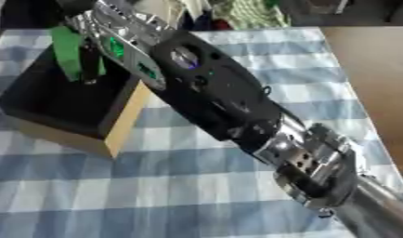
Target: Pick up objects on the table and place them in the box.
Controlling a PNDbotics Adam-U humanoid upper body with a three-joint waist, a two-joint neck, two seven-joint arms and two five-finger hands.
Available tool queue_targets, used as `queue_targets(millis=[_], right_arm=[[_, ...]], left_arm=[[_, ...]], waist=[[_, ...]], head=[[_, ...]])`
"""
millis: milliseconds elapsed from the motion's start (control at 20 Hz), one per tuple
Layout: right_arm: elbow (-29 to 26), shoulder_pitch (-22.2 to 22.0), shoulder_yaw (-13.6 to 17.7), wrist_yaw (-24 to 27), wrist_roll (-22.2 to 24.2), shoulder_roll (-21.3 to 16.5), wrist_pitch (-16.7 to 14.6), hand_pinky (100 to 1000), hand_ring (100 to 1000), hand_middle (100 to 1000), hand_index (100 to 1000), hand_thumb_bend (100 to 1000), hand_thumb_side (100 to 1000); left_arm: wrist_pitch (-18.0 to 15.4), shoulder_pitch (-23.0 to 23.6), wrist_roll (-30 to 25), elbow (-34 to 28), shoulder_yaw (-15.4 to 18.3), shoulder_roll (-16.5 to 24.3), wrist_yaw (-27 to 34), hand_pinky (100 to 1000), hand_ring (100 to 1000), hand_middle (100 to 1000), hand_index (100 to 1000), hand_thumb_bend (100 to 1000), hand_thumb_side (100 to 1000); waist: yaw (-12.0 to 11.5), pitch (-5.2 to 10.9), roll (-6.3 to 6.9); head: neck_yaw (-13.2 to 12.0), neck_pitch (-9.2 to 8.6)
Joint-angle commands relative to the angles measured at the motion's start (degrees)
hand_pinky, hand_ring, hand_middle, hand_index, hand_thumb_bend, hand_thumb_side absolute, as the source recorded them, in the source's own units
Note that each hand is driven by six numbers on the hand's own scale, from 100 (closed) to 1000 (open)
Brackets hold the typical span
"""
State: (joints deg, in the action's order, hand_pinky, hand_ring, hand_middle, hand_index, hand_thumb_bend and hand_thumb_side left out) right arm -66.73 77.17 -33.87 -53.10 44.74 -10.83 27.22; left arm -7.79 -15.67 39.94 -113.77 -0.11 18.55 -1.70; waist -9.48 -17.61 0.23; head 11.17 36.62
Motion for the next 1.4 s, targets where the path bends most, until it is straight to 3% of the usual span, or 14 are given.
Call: queue_targets(millis=[50, 300, 750, 1000, 1100, 1400], right_arm=[[0.2, 1.3, 1.2, -1.5, 7.2, -0.1, 5.9, 974, 999, 891, 977, 420, 306], [0.4, 1.3, 1.9, -2.9, 7.2, 0.0, 5.3, 978, 1000, 894, 983, 417, 356], [-3.5, 1.6, 3.8, -3.2, 7.2, -2.0, 6.3, 963, 980, 871, 957, 299, 308], [-13.3, 1.4, 5.3, -1.5, 7.2, -7.5, 8.5, 938, 945, 838, 922, 101, 228], [-18.5, 0.7, 6.2, -0.9, 7.2, -10.5, 9.9, 918, 918, 813, 892, 100, 100], [-35.2, -4.0, 9.6, 1.0, 7.2, -19.4, 14.4, 885, 856, 786, 860, 100, 100]], left_arm=[[0.0, -0.5, -0.2, -0.8, 0.1, 0.4, 0.1, 602, 742, 581, 726, 295, 383], [-0.1, -0.5, -0.2, -0.8, 0.1, 0.4, 0.2, 602, 742, 581, 726, 295, 381], [-0.1, -0.5, -0.1, -0.8, 0.3, 0.5, 0.1, 602, 742, 582, 725, 297, 383], [-0.1, -0.3, 0.2, -0.8, 0.5, 0.6, -0.1, 602, 742, 582, 725, 296, 383], [-0.1, -0.2, 0.3, -0.8, 0.6, 0.7, -0.2, 603, 742, 582, 725, 296, 383], [-0.1, -0.2, 0.6, -0.8, 0.8, 0.8, -0.5, 603, 742, 583, 725, 297, 383]], waist=[[0.0, 1.07, 0.33], [0.0, 1.05, 0.33], [0.4, 1.42, 0.48], [1.1, 1.52, 0.56], [1.4, 1.51, 0.6], [2.2, 1.4, 0.78]], head=[[0.1, -0.52], [-0.1, -0.52], [-0.3, -0.68], [-0.8, -0.71], [-1.2, -0.7], [-2.0, -0.64]])
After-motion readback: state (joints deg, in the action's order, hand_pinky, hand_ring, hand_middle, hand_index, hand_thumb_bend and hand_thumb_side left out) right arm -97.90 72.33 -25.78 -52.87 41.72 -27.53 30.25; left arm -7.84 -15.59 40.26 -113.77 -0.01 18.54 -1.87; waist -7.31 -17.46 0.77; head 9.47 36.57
